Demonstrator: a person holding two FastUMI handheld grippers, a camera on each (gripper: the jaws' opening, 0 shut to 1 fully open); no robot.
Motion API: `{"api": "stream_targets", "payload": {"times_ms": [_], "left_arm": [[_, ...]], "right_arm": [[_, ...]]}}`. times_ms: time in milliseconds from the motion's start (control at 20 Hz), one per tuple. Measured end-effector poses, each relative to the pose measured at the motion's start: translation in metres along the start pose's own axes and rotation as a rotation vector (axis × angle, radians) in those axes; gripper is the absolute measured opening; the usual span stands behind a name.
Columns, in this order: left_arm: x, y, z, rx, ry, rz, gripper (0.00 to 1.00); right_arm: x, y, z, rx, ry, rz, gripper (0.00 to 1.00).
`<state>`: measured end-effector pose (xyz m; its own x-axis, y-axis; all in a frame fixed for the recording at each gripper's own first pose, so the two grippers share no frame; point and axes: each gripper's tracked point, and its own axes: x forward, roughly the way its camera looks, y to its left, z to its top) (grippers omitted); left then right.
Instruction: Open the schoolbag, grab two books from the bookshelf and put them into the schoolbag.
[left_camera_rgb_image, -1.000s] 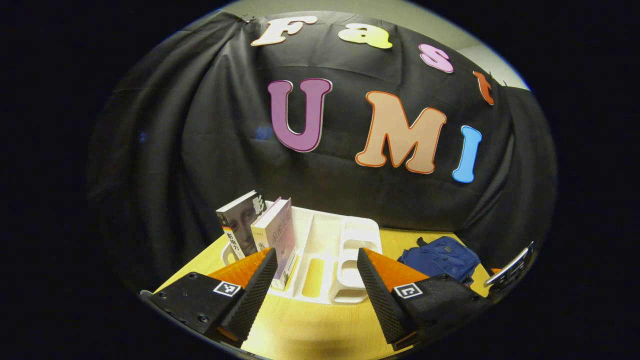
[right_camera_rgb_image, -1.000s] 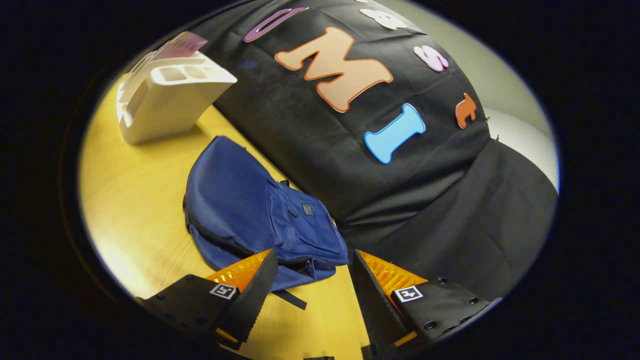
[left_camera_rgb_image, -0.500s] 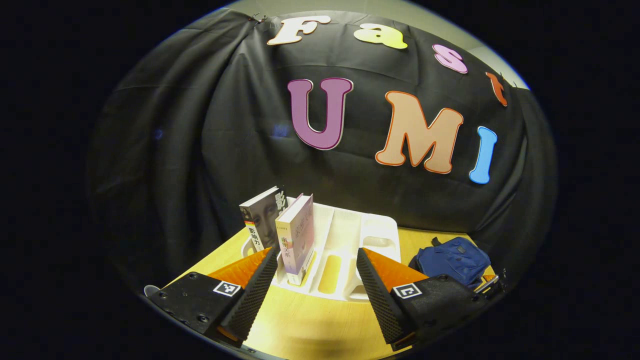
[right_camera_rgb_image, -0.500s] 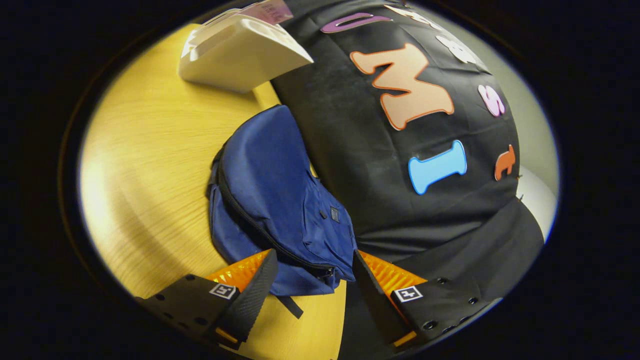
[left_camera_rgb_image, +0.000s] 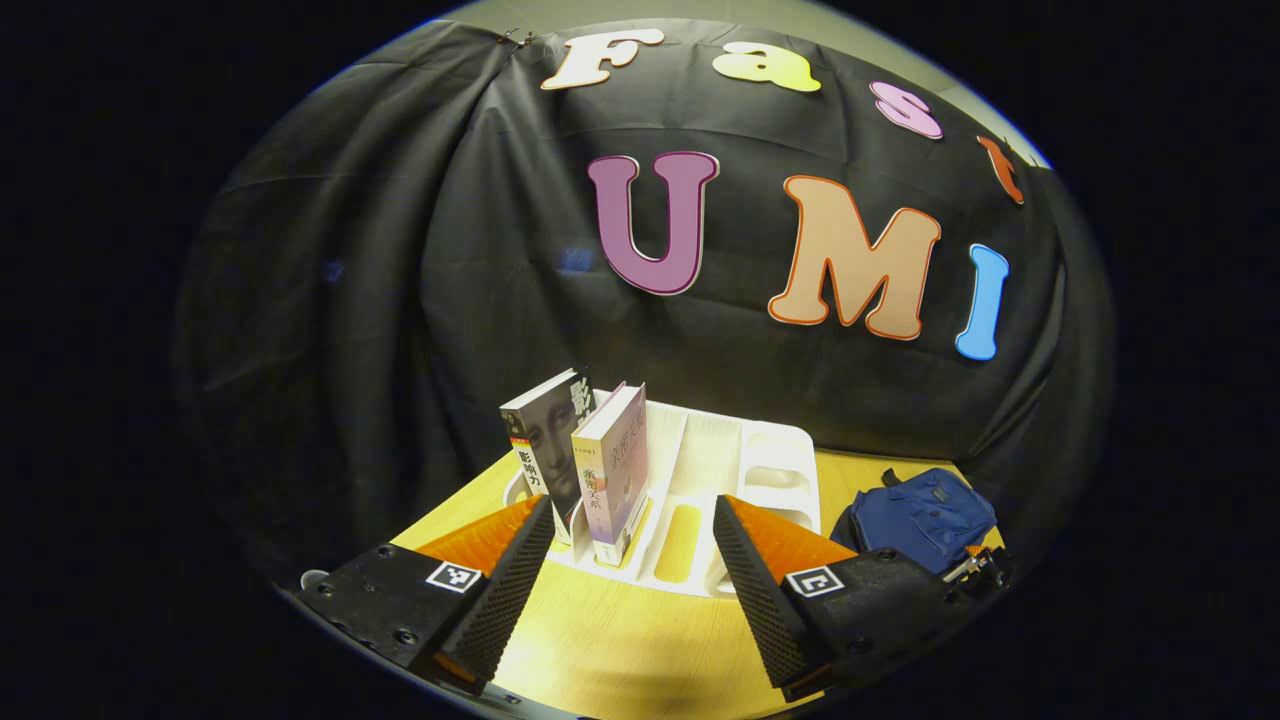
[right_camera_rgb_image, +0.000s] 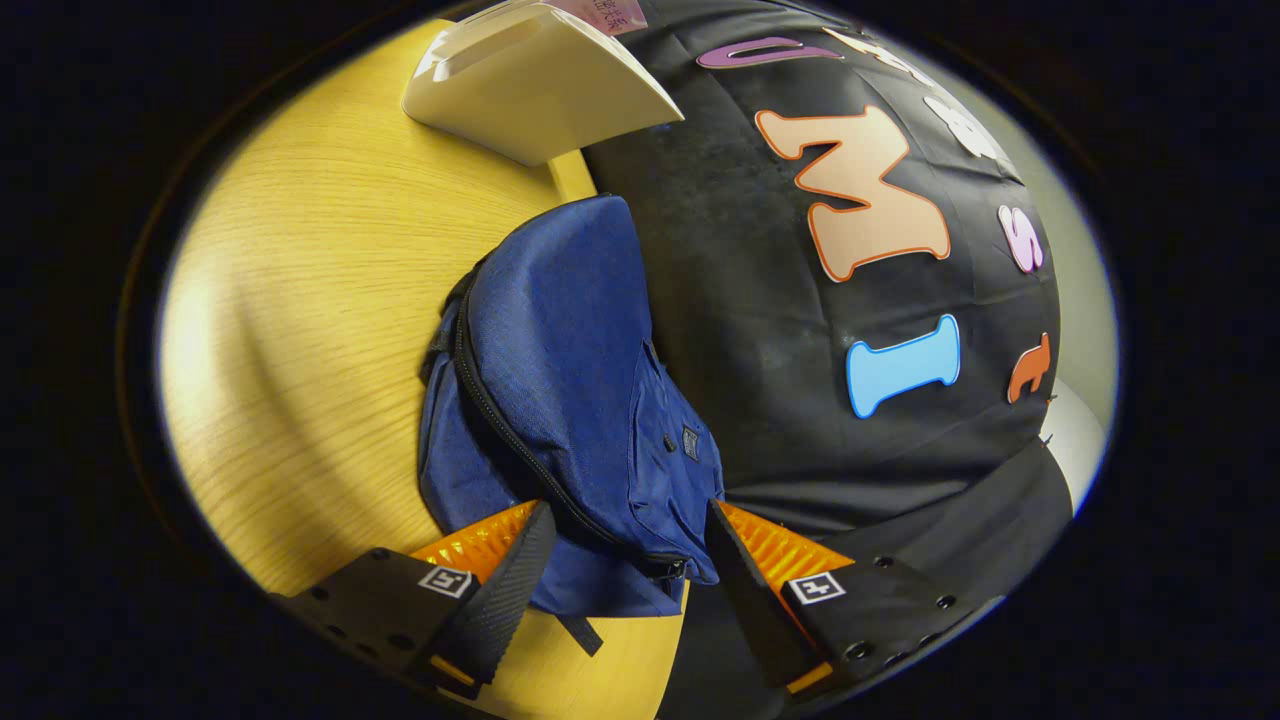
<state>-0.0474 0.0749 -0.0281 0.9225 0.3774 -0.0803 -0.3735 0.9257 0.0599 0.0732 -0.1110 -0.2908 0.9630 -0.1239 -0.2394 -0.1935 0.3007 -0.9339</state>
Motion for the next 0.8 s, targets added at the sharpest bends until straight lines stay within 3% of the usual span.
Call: {"api": "stream_targets", "payload": {"times_ms": [50, 450, 500, 750, 800], "left_arm": [[0.0, -0.002, 0.0, 0.004, 0.0, -0.002, 0.94], [0.005, -0.018, -0.004, 0.008, 0.015, -0.018, 0.94], [0.005, -0.02, -0.005, 0.005, 0.019, -0.02, 0.95], [0.005, -0.025, -0.01, 0.008, 0.032, -0.019, 0.94], [0.005, -0.026, -0.01, 0.007, 0.032, -0.02, 0.94]], "right_arm": [[0.003, -0.002, -0.001, 0.006, 0.003, -0.002, 0.98], [0.029, -0.014, 0.007, 0.073, 0.011, -0.005, 0.98], [0.032, -0.014, 0.008, 0.08, 0.01, -0.009, 0.92], [0.051, -0.007, 0.013, 0.084, 0.009, -0.005, 0.84], [0.054, -0.005, 0.013, 0.081, 0.009, -0.008, 0.65]]}}
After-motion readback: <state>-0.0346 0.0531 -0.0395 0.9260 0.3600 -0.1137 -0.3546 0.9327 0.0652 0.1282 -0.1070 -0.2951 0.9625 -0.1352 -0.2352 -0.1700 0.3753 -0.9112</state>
